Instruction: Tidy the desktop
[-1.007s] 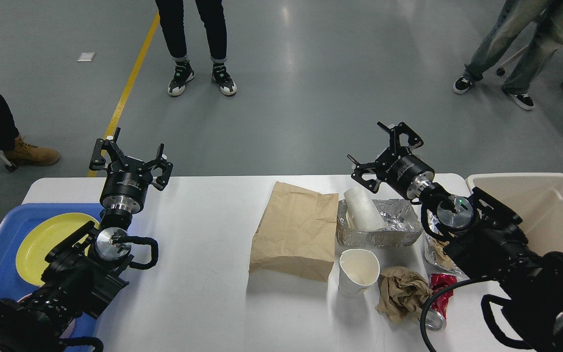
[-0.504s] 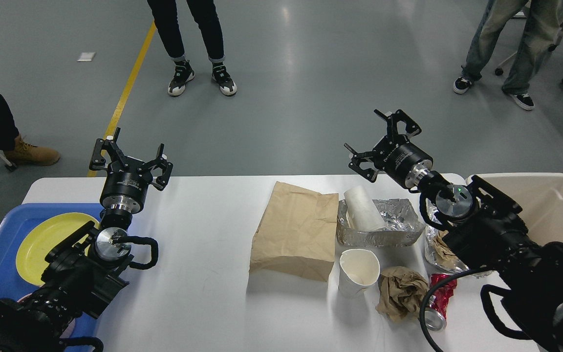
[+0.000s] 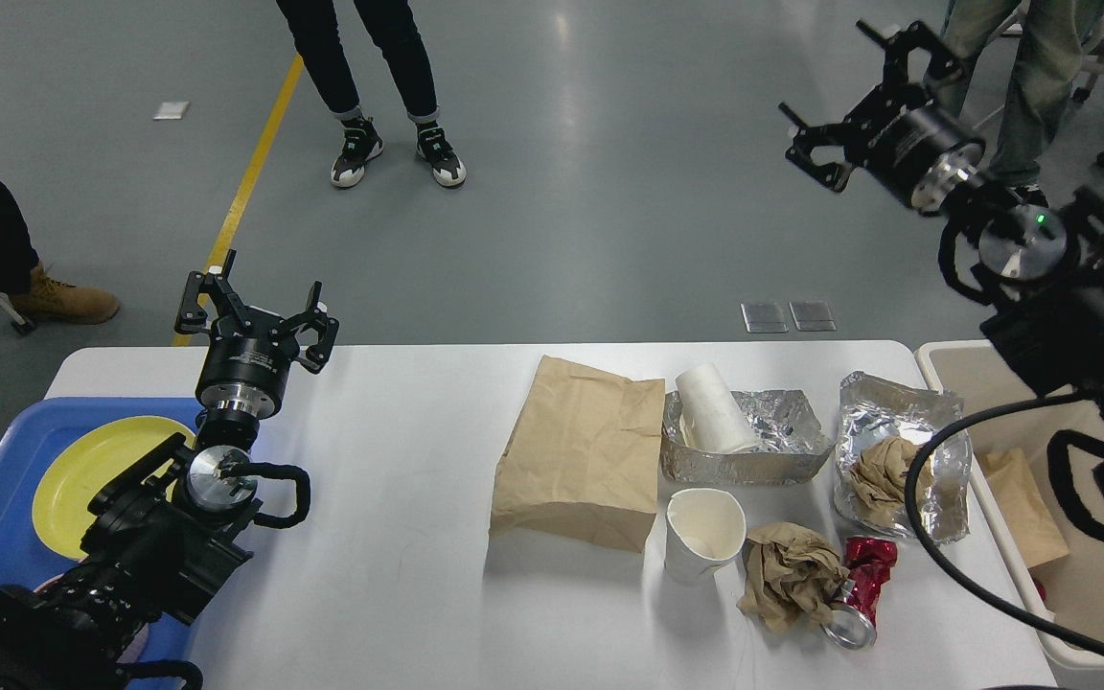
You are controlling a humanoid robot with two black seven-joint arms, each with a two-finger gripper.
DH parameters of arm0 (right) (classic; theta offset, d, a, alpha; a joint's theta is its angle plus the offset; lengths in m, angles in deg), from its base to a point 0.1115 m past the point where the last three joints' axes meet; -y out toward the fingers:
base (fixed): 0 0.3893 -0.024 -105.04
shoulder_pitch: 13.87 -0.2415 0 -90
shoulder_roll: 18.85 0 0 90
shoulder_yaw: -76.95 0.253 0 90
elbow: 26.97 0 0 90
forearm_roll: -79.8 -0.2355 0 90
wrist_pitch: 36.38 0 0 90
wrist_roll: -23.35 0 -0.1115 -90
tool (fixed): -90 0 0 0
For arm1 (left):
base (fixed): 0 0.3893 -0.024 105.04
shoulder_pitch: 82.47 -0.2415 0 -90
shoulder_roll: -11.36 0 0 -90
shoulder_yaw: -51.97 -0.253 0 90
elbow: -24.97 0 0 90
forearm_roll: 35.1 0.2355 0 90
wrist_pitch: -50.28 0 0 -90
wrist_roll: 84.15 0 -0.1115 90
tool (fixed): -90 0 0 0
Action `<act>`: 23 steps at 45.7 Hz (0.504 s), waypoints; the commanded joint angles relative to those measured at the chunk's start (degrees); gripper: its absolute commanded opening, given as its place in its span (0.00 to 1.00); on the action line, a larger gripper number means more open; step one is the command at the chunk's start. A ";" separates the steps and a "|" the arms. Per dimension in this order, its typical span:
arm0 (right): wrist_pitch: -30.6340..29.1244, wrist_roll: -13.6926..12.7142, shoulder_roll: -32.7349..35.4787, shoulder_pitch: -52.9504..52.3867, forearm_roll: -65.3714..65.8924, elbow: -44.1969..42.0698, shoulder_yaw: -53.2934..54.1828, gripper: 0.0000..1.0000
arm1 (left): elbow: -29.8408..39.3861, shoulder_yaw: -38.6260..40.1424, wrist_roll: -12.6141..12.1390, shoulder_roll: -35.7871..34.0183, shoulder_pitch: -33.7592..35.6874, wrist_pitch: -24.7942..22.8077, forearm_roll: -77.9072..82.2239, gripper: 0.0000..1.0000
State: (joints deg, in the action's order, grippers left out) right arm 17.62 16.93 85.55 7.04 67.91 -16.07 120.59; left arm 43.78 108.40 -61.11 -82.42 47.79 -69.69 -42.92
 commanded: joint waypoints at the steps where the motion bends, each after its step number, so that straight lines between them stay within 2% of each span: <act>1: 0.13 0.00 3.18 -4.30 3.62 -0.18 -7.68 1.00 | 0.00 0.00 -0.01 0.00 0.00 0.00 0.00 0.96; 8: 0.22 0.00 8.18 -7.37 5.56 -0.18 -19.72 1.00 | 0.00 0.00 -0.01 0.00 0.00 0.00 0.00 0.96; 16: -0.30 0.00 15.30 -15.54 9.69 0.35 -41.33 1.00 | 0.00 0.00 -0.01 0.00 0.00 0.00 0.00 0.96; 22: -1.98 -0.09 19.87 -22.83 12.42 8.07 -56.54 1.00 | 0.00 0.00 -0.01 0.00 0.00 0.00 0.00 0.96; 23: -2.15 -0.09 21.27 -25.98 12.86 11.22 -62.13 1.00 | 0.00 0.00 -0.01 0.00 0.00 0.00 0.00 0.96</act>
State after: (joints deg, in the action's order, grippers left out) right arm 16.35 16.90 103.02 -12.06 79.10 -11.84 71.49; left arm 43.78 108.40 -61.12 -82.42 47.79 -69.69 -42.92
